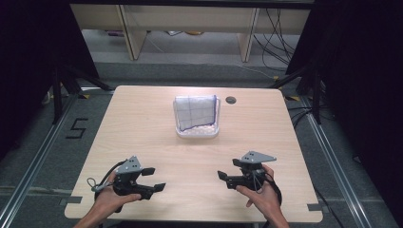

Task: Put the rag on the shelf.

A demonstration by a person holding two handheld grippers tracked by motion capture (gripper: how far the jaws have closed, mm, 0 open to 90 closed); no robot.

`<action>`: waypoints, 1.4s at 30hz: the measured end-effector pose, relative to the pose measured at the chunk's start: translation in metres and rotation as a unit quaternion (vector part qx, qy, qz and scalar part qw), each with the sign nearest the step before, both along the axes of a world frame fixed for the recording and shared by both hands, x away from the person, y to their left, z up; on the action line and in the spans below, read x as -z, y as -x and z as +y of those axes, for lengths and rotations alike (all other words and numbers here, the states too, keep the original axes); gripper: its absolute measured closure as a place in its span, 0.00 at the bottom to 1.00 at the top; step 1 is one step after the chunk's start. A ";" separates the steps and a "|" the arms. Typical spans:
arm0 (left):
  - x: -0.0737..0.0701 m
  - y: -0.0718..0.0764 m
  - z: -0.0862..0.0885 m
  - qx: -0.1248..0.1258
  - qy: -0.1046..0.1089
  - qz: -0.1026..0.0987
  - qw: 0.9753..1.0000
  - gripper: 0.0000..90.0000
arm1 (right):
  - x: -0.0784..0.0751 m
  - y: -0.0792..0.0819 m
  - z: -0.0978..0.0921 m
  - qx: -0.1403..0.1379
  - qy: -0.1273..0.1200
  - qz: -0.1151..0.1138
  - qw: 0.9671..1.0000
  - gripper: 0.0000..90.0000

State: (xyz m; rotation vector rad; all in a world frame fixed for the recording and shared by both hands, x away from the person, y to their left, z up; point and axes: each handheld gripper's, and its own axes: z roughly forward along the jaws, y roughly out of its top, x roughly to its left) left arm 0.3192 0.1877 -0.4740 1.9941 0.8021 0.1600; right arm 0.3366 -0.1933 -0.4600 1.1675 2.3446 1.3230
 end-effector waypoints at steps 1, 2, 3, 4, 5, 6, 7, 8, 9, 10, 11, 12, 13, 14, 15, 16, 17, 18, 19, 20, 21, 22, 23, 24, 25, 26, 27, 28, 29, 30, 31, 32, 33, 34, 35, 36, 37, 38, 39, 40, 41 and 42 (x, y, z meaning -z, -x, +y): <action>0.001 0.002 0.000 0.002 -0.002 0.002 1.000 0.29 | 0.000 0.005 0.001 0.011 0.001 0.017 1.000 0.26; 0.001 0.003 0.000 0.004 -0.005 0.000 1.000 0.29 | 0.002 0.004 0.000 -0.002 0.003 0.008 1.000 0.26; 0.002 0.004 0.001 0.006 -0.004 0.001 1.000 0.29 | 0.002 0.006 -0.001 0.004 0.012 0.011 1.000 0.26; 0.002 0.005 0.001 0.007 -0.005 0.001 1.000 0.29 | 0.004 0.006 -0.001 -0.005 0.008 0.007 1.000 0.25; 0.003 0.007 0.001 0.007 -0.007 0.001 1.000 0.29 | 0.005 0.009 0.000 -0.001 0.009 0.012 1.000 0.25; 0.004 0.008 0.001 0.008 -0.001 -0.001 1.000 0.29 | 0.005 0.011 -0.001 0.003 0.020 0.008 1.000 0.25; 0.003 0.009 0.002 0.010 -0.008 -0.001 1.000 0.29 | 0.006 0.015 0.001 0.009 0.007 0.023 1.000 0.25; 0.003 0.011 0.002 0.008 -0.012 -0.005 1.000 0.29 | 0.008 0.014 0.001 0.000 0.013 0.013 1.000 0.24; 0.005 0.012 0.002 0.011 -0.011 -0.008 1.000 0.29 | 0.009 0.016 0.000 -0.005 0.021 0.013 1.000 0.23; 0.005 0.014 0.003 0.014 -0.015 -0.007 1.000 0.29 | 0.009 0.019 0.001 -0.003 0.031 0.014 0.999 0.23; 0.006 0.015 0.002 0.011 -0.014 -0.009 1.000 0.28 | 0.011 0.022 0.003 -0.004 0.030 0.024 0.999 0.23; 0.007 0.016 0.003 0.012 -0.018 -0.010 1.000 0.28 | 0.013 0.022 0.003 -0.013 0.037 0.017 0.999 0.23; 0.008 0.017 0.002 0.012 -0.017 -0.005 1.000 0.27 | 0.014 0.025 0.003 -0.011 0.047 0.022 0.999 0.23; 0.010 0.018 0.003 0.015 -0.023 -0.005 1.000 0.27 | 0.016 0.026 0.005 -0.017 0.047 0.028 0.998 0.23; 0.012 0.019 0.003 0.021 -0.027 -0.004 0.999 0.27 | 0.017 0.028 0.004 -0.018 0.058 0.026 0.998 0.22; 0.013 0.019 0.003 0.022 -0.034 -0.002 0.999 0.27 | 0.018 0.030 0.005 -0.021 0.064 0.030 0.997 0.21; 0.017 0.021 0.003 0.021 -0.034 -0.003 0.999 0.26 | 0.020 0.031 0.005 -0.022 0.067 0.029 0.997 0.21; 0.018 0.021 0.003 0.023 -0.039 -0.004 0.999 0.26 | 0.023 0.032 0.005 -0.027 0.070 0.031 0.997 0.21; 0.019 0.022 0.003 0.025 -0.042 -0.001 0.999 0.25 | 0.024 0.034 0.005 -0.023 0.076 0.038 0.996 0.21; 0.020 0.022 0.003 0.022 -0.045 0.003 0.999 0.25 | 0.026 0.035 0.005 -0.031 0.080 0.039 0.996 0.20; 0.021 0.023 0.004 0.021 -0.046 0.000 0.999 0.25 | 0.027 0.036 0.006 -0.030 0.081 0.043 0.995 0.20; 0.022 0.023 0.004 0.027 -0.051 -0.002 0.998 0.25 | 0.028 0.038 0.006 -0.029 0.083 0.047 0.995 0.20; 0.024 0.024 0.003 0.025 -0.047 -0.002 0.999 0.25 | 0.030 0.038 0.006 -0.032 0.087 0.043 0.995 0.20; 0.025 0.025 0.003 0.025 -0.050 0.002 0.998 0.25 | 0.031 0.040 0.007 -0.029 0.083 0.044 0.995 0.20; 0.026 0.025 0.002 0.027 -0.053 0.001 0.998 0.24 | 0.031 0.040 0.007 -0.034 0.089 0.047 0.994 0.20; 0.026 0.025 0.002 0.029 -0.053 0.002 0.998 0.24 | 0.031 0.041 0.007 -0.028 0.091 0.050 0.994 0.20; 0.027 0.025 0.002 0.029 -0.054 0.001 0.998 0.24 | 0.031 0.041 0.006 -0.033 0.092 0.046 0.994 0.20; 0.027 0.025 0.002 0.029 -0.054 0.000 0.998 0.24 | 0.030 0.043 0.007 -0.026 0.090 0.058 0.994 0.20; 0.027 0.024 0.002 0.028 -0.057 -0.001 0.998 0.24 | 0.031 0.042 0.006 -0.027 0.090 0.051 0.994 0.20; 0.027 0.023 0.004 0.033 -0.068 -0.003 0.997 0.24 | 0.031 0.042 0.006 -0.028 0.089 0.048 0.994 0.20; 0.027 0.024 0.002 0.028 -0.057 0.000 0.998 0.24 | 0.031 0.042 0.006 -0.023 0.088 0.053 0.994 0.20; 0.027 0.024 0.002 0.029 -0.059 -0.001 0.998 0.24 | 0.031 0.042 0.006 -0.020 0.089 0.055 0.994 0.20; 0.028 0.024 0.002 0.031 -0.059 -0.002 0.998 0.24 | 0.031 0.042 0.006 -0.020 0.089 0.053 0.994 0.20; 0.028 0.024 0.001 0.029 -0.054 0.001 0.998 0.24 | 0.031 0.041 0.005 -0.020 0.089 0.052 0.994 0.20; 0.028 0.024 0.001 0.029 -0.055 0.001 0.998 0.24 | 0.031 0.041 0.005 -0.022 0.093 0.050 0.994 0.20; 0.028 0.024 0.002 0.030 -0.059 0.001 0.998 0.24 | 0.032 0.041 0.005 -0.021 0.091 0.050 0.994 0.20; 0.028 0.024 0.002 0.031 -0.060 0.001 0.998 0.24 | 0.032 0.041 0.005 -0.021 0.091 0.050 0.994 0.20; 0.029 0.024 0.001 0.029 -0.056 0.003 0.998 0.24 | 0.031 0.041 0.005 -0.022 0.092 0.049 0.994 0.20; 0.030 0.024 0.000 0.026 -0.050 0.002 0.998 0.24 | 0.031 0.041 0.006 -0.020 0.089 0.051 0.994 0.20; 0.030 0.023 0.001 0.028 -0.057 0.000 0.998 0.24 | 0.031 0.041 0.006 -0.020 0.089 0.051 0.995 0.20; 0.029 0.022 0.003 0.032 -0.071 -0.001 0.997 0.24 | 0.031 0.041 0.005 -0.020 0.089 0.050 0.995 0.20; 0.029 0.022 0.003 0.032 -0.070 0.000 0.997 0.24 | 0.031 0.041 0.005 -0.023 0.093 0.049 0.994 0.20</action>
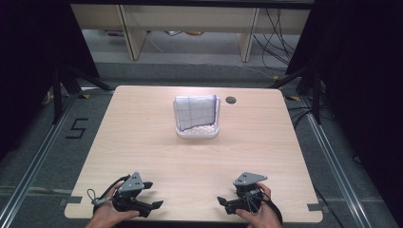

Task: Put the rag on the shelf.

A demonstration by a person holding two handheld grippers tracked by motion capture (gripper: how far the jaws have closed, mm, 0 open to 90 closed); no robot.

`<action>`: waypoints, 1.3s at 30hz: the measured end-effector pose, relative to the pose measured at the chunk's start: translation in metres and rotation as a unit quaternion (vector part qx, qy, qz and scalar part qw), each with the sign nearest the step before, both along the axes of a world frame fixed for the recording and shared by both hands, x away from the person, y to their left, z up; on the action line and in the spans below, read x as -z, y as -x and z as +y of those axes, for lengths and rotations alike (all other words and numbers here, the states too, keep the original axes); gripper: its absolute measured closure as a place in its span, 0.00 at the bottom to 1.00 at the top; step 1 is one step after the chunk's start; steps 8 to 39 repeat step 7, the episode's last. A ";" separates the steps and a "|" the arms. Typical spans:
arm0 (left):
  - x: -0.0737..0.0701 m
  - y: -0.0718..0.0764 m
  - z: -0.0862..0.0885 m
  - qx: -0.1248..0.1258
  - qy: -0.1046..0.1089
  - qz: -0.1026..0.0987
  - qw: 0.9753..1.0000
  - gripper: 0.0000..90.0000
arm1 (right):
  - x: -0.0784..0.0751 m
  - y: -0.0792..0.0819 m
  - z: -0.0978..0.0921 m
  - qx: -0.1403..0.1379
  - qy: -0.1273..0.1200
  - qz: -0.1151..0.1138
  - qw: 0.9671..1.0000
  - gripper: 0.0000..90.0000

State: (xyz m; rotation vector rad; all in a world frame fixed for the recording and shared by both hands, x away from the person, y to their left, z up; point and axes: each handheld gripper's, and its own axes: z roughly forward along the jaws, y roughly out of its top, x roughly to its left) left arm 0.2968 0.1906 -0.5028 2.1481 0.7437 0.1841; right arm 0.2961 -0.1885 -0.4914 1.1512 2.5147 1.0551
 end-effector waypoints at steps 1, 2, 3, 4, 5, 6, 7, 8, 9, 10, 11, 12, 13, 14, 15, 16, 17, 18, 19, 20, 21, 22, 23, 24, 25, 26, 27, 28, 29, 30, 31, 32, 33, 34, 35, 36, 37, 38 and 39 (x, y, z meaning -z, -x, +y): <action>0.000 0.001 -0.001 -0.003 0.008 0.002 1.000 0.24 | 0.000 0.000 0.000 -0.001 -0.003 -0.002 1.000 0.20; 0.001 0.001 -0.001 -0.003 0.007 0.002 1.000 0.24 | 0.002 -0.002 0.001 -0.006 -0.012 -0.013 1.000 0.20; 0.001 0.001 -0.001 -0.003 0.007 0.003 1.000 0.24 | 0.002 -0.002 0.000 -0.010 -0.012 -0.014 1.000 0.20; 0.001 0.001 -0.001 -0.002 0.006 0.003 1.000 0.24 | 0.002 -0.002 0.000 -0.010 -0.011 -0.014 1.000 0.20; 0.001 0.001 -0.001 -0.002 0.008 0.004 1.000 0.24 | 0.002 -0.002 0.000 -0.010 -0.011 -0.014 1.000 0.20; 0.001 0.000 -0.001 -0.001 0.005 0.002 1.000 0.24 | 0.002 -0.002 0.000 -0.010 -0.011 -0.014 1.000 0.20; 0.001 0.000 -0.001 -0.004 0.010 0.003 1.000 0.24 | 0.002 -0.002 0.000 -0.010 -0.011 -0.014 1.000 0.20; 0.001 0.000 -0.001 -0.004 0.010 0.003 1.000 0.24 | 0.002 -0.002 0.000 -0.010 -0.011 -0.014 1.000 0.20; 0.001 0.000 -0.001 -0.004 0.010 0.003 1.000 0.24 | 0.002 -0.002 0.000 -0.010 -0.011 -0.014 1.000 0.20; 0.001 0.000 -0.001 -0.004 0.010 0.003 1.000 0.24 | 0.002 -0.002 0.000 -0.010 -0.011 -0.014 1.000 0.20; 0.001 0.000 -0.001 -0.004 0.010 0.003 1.000 0.24 | 0.002 -0.002 0.000 -0.010 -0.011 -0.014 1.000 0.20; 0.001 0.000 -0.001 -0.004 0.010 0.003 1.000 0.24 | 0.002 -0.002 0.000 -0.010 -0.011 -0.014 1.000 0.20; 0.001 0.000 -0.001 -0.004 0.010 0.003 1.000 0.24 | 0.002 -0.002 0.000 -0.010 -0.011 -0.014 1.000 0.20; 0.001 0.000 -0.001 -0.004 0.010 0.003 1.000 0.24 | 0.002 -0.002 0.000 -0.010 -0.011 -0.014 1.000 0.20; 0.001 0.000 -0.001 -0.004 0.010 0.003 1.000 0.24 | 0.002 -0.002 0.000 -0.010 -0.011 -0.014 1.000 0.20; 0.001 0.000 -0.001 -0.004 0.010 0.003 1.000 0.24 | 0.002 -0.002 0.000 -0.010 -0.011 -0.014 1.000 0.20; 0.001 0.000 -0.001 -0.004 0.010 0.003 1.000 0.24 | 0.002 -0.002 0.000 -0.010 -0.011 -0.014 1.000 0.20; 0.001 0.000 -0.001 -0.004 0.010 0.003 1.000 0.24 | 0.002 -0.002 0.000 -0.010 -0.011 -0.014 1.000 0.20; 0.001 0.000 -0.001 -0.004 0.010 0.003 1.000 0.24 | 0.002 -0.002 0.000 -0.010 -0.011 -0.014 1.000 0.20; 0.001 0.000 -0.001 -0.004 0.010 0.003 1.000 0.24 | 0.002 -0.002 0.000 -0.010 -0.011 -0.014 1.000 0.20; 0.001 0.000 -0.001 -0.004 0.010 0.003 1.000 0.24 | 0.002 -0.002 0.000 -0.010 -0.011 -0.014 1.000 0.20; 0.001 0.000 -0.001 -0.004 0.010 0.003 1.000 0.24 | 0.002 -0.002 0.000 -0.010 -0.011 -0.014 1.000 0.20; 0.001 0.000 -0.001 -0.004 0.010 0.003 1.000 0.24 | 0.002 -0.002 0.000 -0.010 -0.011 -0.014 1.000 0.20; 0.001 0.000 -0.001 -0.004 0.010 0.003 1.000 0.24 | 0.002 -0.002 0.000 -0.010 -0.011 -0.014 1.000 0.20; 0.001 0.000 -0.001 -0.004 0.010 0.003 1.000 0.24 | 0.002 -0.002 0.000 -0.010 -0.011 -0.014 1.000 0.20; 0.001 0.000 -0.001 -0.004 0.010 0.003 1.000 0.24 | 0.002 -0.002 0.000 -0.010 -0.011 -0.014 1.000 0.20; 0.001 0.000 -0.001 -0.004 0.010 0.003 1.000 0.24 | 0.002 -0.002 0.000 -0.010 -0.011 -0.014 1.000 0.20; 0.001 0.000 -0.001 -0.004 0.010 0.003 1.000 0.24 | 0.002 -0.002 0.000 -0.010 -0.011 -0.014 1.000 0.20; 0.001 0.000 -0.001 -0.004 0.010 0.003 1.000 0.24 | 0.002 -0.002 0.000 -0.010 -0.011 -0.014 1.000 0.20; 0.001 0.000 -0.001 -0.004 0.010 0.003 1.000 0.24 | 0.002 -0.002 0.000 -0.010 -0.011 -0.014 1.000 0.20; 0.001 0.000 -0.001 -0.004 0.010 0.003 1.000 0.24 | 0.002 -0.002 0.000 -0.010 -0.011 -0.014 1.000 0.20; 0.001 0.000 -0.001 -0.004 0.010 0.003 1.000 0.24 | 0.002 -0.002 0.000 -0.010 -0.011 -0.014 1.000 0.20; 0.001 0.000 -0.001 -0.004 0.010 0.003 1.000 0.24 | 0.002 -0.002 0.000 -0.010 -0.011 -0.014 1.000 0.20; 0.001 0.000 -0.001 -0.004 0.010 0.003 1.000 0.24 | 0.002 -0.002 0.000 -0.010 -0.011 -0.014 1.000 0.20; 0.001 0.000 -0.001 -0.004 0.010 0.003 1.000 0.24 | 0.002 -0.002 0.000 -0.010 -0.011 -0.014 1.000 0.20; 0.001 0.000 -0.001 -0.004 0.010 0.003 1.000 0.24 | 0.002 -0.002 0.000 -0.010 -0.011 -0.014 1.000 0.20; 0.001 0.000 -0.001 -0.004 0.010 0.003 1.000 0.24 | 0.002 -0.002 0.000 -0.010 -0.011 -0.014 1.000 0.20; 0.001 0.000 -0.001 -0.004 0.010 0.003 1.000 0.24 | 0.002 -0.002 0.000 -0.010 -0.011 -0.014 1.000 0.20; 0.001 0.000 -0.001 -0.004 0.010 0.003 1.000 0.24 | 0.002 -0.002 0.000 -0.010 -0.011 -0.014 1.000 0.20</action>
